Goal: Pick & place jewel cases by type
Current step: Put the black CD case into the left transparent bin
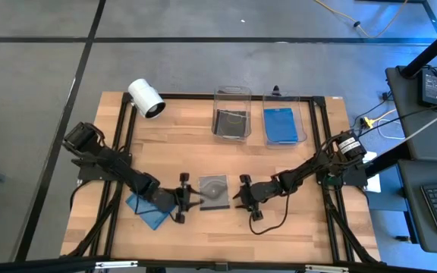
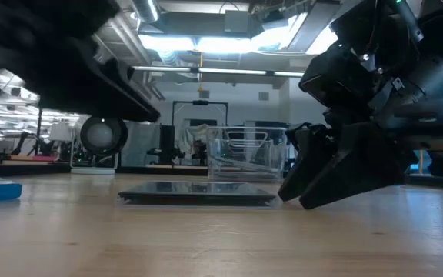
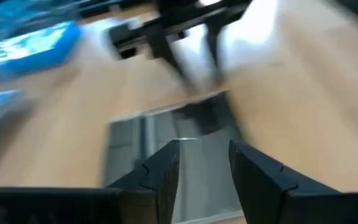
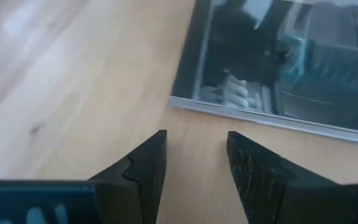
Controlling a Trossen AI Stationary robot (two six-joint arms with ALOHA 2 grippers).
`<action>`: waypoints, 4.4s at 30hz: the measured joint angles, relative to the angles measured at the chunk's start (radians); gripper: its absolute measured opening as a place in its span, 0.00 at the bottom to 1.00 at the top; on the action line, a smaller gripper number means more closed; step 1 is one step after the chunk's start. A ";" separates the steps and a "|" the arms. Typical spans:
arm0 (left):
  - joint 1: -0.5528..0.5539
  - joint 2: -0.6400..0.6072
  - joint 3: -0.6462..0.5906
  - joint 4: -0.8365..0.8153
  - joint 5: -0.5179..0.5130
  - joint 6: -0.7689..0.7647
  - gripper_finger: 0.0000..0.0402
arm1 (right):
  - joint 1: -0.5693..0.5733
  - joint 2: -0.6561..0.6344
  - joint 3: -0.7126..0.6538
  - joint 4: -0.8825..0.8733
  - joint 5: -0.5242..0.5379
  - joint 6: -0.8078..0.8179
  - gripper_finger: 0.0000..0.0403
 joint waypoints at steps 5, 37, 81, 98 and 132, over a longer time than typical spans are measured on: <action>-0.051 -0.001 0.131 -0.297 0.014 -0.138 0.33 | -0.042 -0.002 0.000 -0.006 0.032 -0.013 0.43; -0.096 0.277 0.262 -0.268 0.044 -0.786 0.13 | -0.312 -0.009 0.138 -0.106 0.079 -0.252 0.43; -0.097 0.180 0.259 -0.617 0.042 -0.793 0.01 | 0.003 0.005 0.185 -0.450 0.034 0.104 0.43; -0.089 0.012 0.257 -0.689 0.040 -0.551 0.01 | 0.050 -0.173 0.176 -0.705 0.193 0.258 0.43; -0.086 0.018 0.260 -0.626 0.117 -0.621 0.52 | 0.211 -0.011 0.182 -0.365 0.319 0.369 0.43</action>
